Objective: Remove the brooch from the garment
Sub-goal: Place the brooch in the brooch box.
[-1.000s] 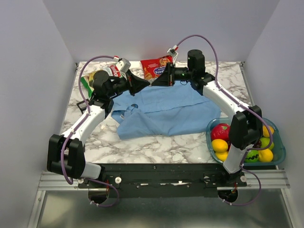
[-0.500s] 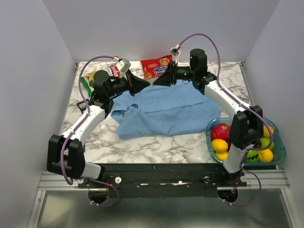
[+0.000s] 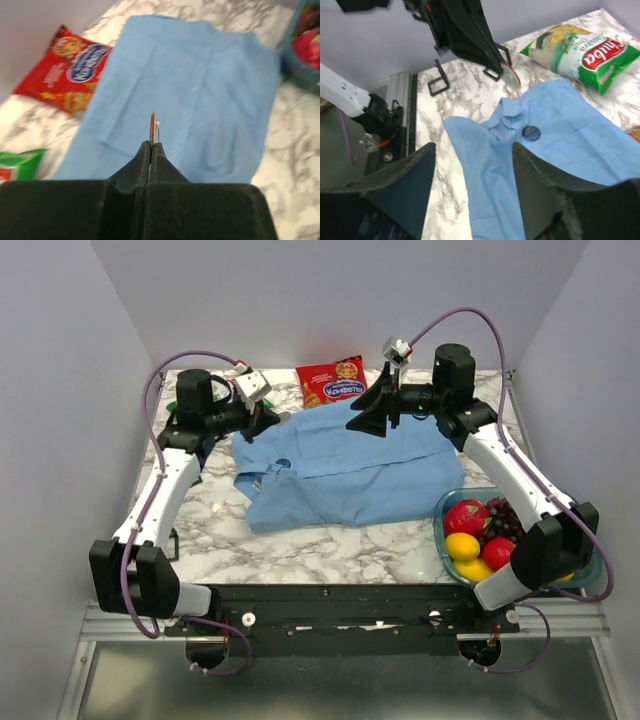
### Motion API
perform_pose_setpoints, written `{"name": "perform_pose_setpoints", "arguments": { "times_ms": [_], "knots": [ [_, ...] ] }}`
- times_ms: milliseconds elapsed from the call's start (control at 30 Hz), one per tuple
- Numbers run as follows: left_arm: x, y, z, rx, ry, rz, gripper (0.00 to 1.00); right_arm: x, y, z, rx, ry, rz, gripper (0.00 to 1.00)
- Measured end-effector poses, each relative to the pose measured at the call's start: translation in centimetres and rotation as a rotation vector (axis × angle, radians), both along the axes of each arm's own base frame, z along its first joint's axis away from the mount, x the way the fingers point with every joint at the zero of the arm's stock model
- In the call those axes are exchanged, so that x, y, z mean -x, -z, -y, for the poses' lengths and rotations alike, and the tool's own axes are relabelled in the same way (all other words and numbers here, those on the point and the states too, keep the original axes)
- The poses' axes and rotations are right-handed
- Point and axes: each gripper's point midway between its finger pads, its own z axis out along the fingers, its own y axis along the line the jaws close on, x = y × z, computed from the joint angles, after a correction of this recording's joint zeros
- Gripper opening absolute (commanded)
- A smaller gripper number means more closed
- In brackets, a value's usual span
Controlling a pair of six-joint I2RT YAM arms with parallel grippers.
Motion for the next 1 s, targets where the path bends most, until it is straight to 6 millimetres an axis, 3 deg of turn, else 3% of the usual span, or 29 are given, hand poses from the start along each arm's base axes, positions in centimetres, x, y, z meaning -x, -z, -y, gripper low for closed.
{"name": "perform_pose_setpoints", "arguments": {
  "times_ms": [133,200,233,333,467,567,633,833,1000],
  "knots": [
    [0.7,0.6,-5.4,-0.339,-0.038,0.137,0.0,-0.5,1.3,0.9,0.056,0.077,0.038,0.8],
    [2.3,3.0,-9.1,-0.554,-0.054,0.123,0.0,-1.1,2.7,1.3,0.094,0.12,0.038,0.81],
    [2.5,3.1,-9.7,-0.573,-0.064,0.121,0.0,-1.3,3.5,1.5,0.113,0.136,0.031,0.81],
    [3.3,7.8,-15.3,-0.799,-0.152,-0.017,0.0,-1.5,5.7,2.1,0.159,0.168,0.002,0.82],
    [2.4,14.5,-21.9,-1.008,-0.27,-0.282,0.0,-1.3,7.4,2.5,0.185,0.187,-0.029,0.82],
    [1.8,18.4,-24.4,-1.076,-0.322,-0.447,0.0,-1.2,7.5,2.5,0.187,0.191,-0.031,0.82],
    [1.0,19.8,-25.3,-1.102,-0.356,-0.496,0.0,-1.2,7.3,2.6,0.186,0.194,-0.025,0.82],
    [-2.1,20.1,-27.0,-1.153,-0.444,-0.484,0.0,-0.9,6.7,2.8,0.182,0.204,-0.003,0.82],
    [-2.8,20.4,-28.0,-1.205,-0.464,-0.475,0.0,-0.5,7.2,3.2,0.194,0.212,-0.001,0.82]
  ]
}}
